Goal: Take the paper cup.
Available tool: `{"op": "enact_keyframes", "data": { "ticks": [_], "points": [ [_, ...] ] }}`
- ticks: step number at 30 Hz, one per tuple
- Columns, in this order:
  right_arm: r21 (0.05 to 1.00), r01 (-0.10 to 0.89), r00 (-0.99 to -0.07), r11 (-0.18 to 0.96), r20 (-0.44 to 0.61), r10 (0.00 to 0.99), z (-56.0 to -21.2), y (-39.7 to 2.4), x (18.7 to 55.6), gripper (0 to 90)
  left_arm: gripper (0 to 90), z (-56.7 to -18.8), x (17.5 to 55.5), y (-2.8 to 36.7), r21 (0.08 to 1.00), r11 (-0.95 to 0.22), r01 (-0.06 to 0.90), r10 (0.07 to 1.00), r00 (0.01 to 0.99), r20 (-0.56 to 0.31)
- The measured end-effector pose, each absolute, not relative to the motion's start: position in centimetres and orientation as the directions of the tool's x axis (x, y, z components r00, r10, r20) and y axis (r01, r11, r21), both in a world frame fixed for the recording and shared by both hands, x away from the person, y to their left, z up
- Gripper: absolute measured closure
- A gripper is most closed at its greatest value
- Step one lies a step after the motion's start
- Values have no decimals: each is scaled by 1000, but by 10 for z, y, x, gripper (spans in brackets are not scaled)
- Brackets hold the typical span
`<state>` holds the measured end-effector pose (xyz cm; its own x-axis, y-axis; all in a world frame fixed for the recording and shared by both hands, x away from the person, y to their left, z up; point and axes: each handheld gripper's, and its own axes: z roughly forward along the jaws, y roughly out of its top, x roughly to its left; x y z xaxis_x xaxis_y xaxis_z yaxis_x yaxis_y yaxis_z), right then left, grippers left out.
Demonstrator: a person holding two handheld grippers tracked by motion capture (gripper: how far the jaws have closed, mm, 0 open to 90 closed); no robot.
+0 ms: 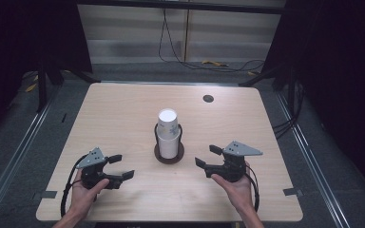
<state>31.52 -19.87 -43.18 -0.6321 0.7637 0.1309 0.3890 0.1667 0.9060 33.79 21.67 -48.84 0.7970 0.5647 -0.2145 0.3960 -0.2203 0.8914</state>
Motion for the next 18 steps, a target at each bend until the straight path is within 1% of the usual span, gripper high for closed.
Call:
{"op": "enact_keyframes", "data": {
  "ticks": [3,8,14,16,17,18],
  "points": [
    [907,386,-628,170,124,768,-431,-193,318,220,157,-489,337,215,895,-213,391,549,806,-222],
    [901,392,-643,183,126,755,-430,-182,325,220,157,-489,338,215,892,-222,393,555,804,-216],
    [906,390,-653,163,147,743,-421,-171,337,227,157,-489,336,215,894,-225,386,557,804,-207],
    [906,398,-661,147,172,730,-419,-168,341,224,157,-490,337,215,892,-234,387,559,804,-202],
    [906,398,-661,147,172,730,-419,-168,341,224,156,-490,337,215,892,-234,387,559,804,-202],
    [913,377,-661,157,147,736,-415,-166,342,229,156,-490,337,214,892,-231,390,559,803,-206]
  ]
}}
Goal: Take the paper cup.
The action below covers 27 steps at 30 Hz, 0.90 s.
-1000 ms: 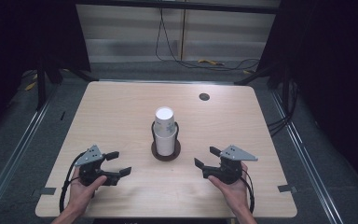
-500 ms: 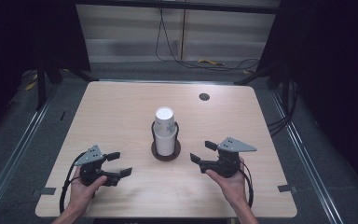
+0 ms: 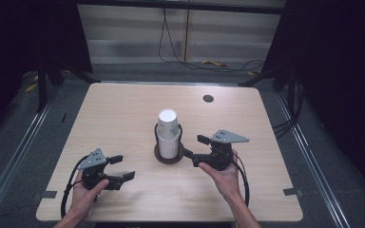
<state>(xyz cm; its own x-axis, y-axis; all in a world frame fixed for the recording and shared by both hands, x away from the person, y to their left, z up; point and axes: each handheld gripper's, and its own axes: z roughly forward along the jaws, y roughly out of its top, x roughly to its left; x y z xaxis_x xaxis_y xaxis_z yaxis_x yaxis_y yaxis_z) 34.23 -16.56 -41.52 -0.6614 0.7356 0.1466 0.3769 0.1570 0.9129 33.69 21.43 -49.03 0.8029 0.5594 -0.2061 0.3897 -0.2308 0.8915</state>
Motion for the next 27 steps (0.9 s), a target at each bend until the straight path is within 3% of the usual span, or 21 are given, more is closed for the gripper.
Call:
{"op": "enact_keyframes", "data": {
  "ticks": [17,27],
  "points": [
    [921,366,-687,132,172,706,-402,-156,367,229,156,-493,338,214,885,-234,403,556,802,-218],
    [911,368,-724,188,154,673,-386,-143,383,240,157,-494,337,213,883,-242,402,548,807,-218]
  ]
}}
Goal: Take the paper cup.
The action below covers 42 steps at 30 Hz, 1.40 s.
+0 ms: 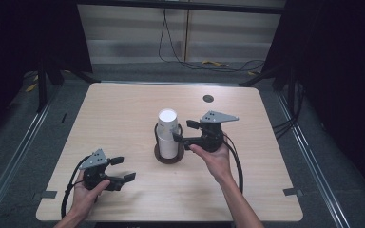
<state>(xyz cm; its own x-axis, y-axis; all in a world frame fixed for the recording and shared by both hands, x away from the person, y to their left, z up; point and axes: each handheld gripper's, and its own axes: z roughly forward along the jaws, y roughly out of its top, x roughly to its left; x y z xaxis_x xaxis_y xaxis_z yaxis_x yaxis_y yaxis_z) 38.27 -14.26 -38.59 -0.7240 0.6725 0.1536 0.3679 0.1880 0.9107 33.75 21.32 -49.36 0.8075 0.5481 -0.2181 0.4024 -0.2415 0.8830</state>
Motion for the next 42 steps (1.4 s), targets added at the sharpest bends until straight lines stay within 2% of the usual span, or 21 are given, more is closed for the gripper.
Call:
{"op": "enact_keyframes", "data": {
  "ticks": [11,17,28,42],
  "points": [
    [902,366,-737,230,130,664,-373,-132,395,237,157,-494,338,214,884,-238,402,552,805,-217],
    [883,372,-746,287,100,659,-373,-122,403,205,157,-494,338,215,885,-235,403,553,804,-219],
    [872,389,-749,296,112,653,-369,-114,412,179,157,-496,340,213,883,-240,404,552,805,-219],
    [863,396,-757,315,112,644,-369,-104,425,239,158,-497,340,213,881,-247,404,550,807,-216]
  ]
}}
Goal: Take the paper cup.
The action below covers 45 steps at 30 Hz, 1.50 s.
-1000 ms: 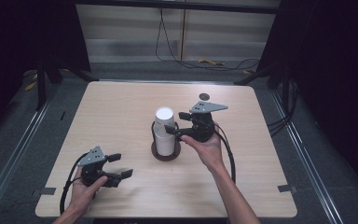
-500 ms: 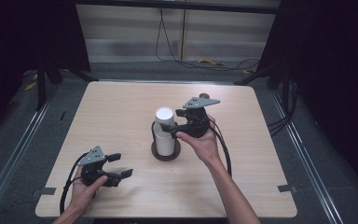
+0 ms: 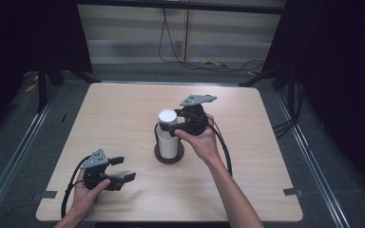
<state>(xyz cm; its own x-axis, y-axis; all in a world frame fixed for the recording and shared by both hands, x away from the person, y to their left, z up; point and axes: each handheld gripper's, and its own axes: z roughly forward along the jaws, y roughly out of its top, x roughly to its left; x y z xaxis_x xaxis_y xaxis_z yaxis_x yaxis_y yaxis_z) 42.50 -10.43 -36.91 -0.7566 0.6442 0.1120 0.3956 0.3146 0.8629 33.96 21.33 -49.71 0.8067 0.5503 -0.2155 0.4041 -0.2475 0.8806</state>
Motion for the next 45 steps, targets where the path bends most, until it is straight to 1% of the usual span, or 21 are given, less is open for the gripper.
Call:
{"op": "enact_keyframes", "data": {
  "ticks": [8,13,30,32,34,36,45],
  "points": [
    [862,393,-759,320,108,642,-371,-103,427,262,165,-497,339,212,879,-257,402,545,811,-212],
    [870,378,-764,316,100,638,-371,-102,426,317,165,-497,339,213,879,-255,403,547,810,-212],
    [882,361,-764,303,94,638,-363,-103,426,325,162,-498,339,212,878,-254,406,543,811,-218],
    [888,357,-762,291,96,640,-357,-102,425,327,162,-498,339,213,876,-242,416,543,807,-233],
    [891,352,-761,287,94,642,-355,-102,424,328,164,-498,339,215,877,-245,413,555,801,-222],
    [894,353,-759,275,102,643,-354,-103,424,330,163,-498,340,216,875,-238,422,558,797,-233],
    [904,354,-756,241,125,642,-350,-107,423,336,163,-498,340,216,876,-238,419,556,799,-231]
  ]
}}
